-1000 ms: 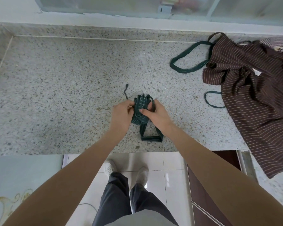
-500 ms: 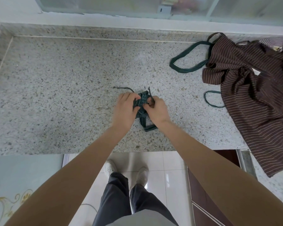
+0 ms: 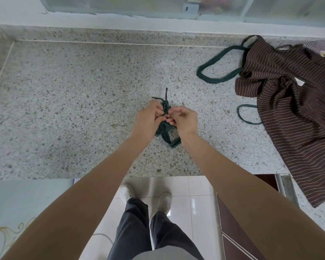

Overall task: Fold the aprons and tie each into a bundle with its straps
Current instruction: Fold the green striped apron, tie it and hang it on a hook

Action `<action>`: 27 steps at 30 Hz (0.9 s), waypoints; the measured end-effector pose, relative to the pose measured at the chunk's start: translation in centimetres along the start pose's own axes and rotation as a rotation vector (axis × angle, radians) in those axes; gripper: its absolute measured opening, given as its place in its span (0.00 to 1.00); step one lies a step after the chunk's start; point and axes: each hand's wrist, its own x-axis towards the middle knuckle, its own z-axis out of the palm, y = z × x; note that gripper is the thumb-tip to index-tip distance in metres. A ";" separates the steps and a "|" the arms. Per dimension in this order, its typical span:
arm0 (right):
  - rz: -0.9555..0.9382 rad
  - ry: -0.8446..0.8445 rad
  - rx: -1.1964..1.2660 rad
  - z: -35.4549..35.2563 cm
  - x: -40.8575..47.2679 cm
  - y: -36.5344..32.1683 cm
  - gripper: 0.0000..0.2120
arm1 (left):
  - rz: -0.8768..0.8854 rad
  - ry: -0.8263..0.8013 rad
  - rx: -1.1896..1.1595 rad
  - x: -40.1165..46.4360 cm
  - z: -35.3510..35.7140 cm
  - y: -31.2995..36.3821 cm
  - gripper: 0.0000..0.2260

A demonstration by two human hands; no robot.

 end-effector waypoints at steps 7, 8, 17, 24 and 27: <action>-0.048 -0.097 -0.115 0.1 -0.1 -0.6 0.06 | -0.002 -0.005 -0.045 0.3 -0.2 -0.5 0.09; -0.038 -0.096 -0.115 0.2 -0.2 -0.7 0.07 | 0.010 -0.012 -0.038 0.4 -0.1 -0.6 0.09; 0.355 -0.107 0.373 0.2 0.1 -2.4 0.07 | -0.057 -0.040 -0.126 0.5 -0.8 -1.2 0.14; -0.184 -0.550 -0.405 -2.4 1.2 -2.9 0.00 | -0.076 -0.203 -0.153 1.4 -2.1 -1.1 0.09; -0.448 -0.460 -0.742 -2.2 2.0 -3.2 0.03 | -0.059 -0.227 -0.159 1.6 -2.2 -1.1 0.09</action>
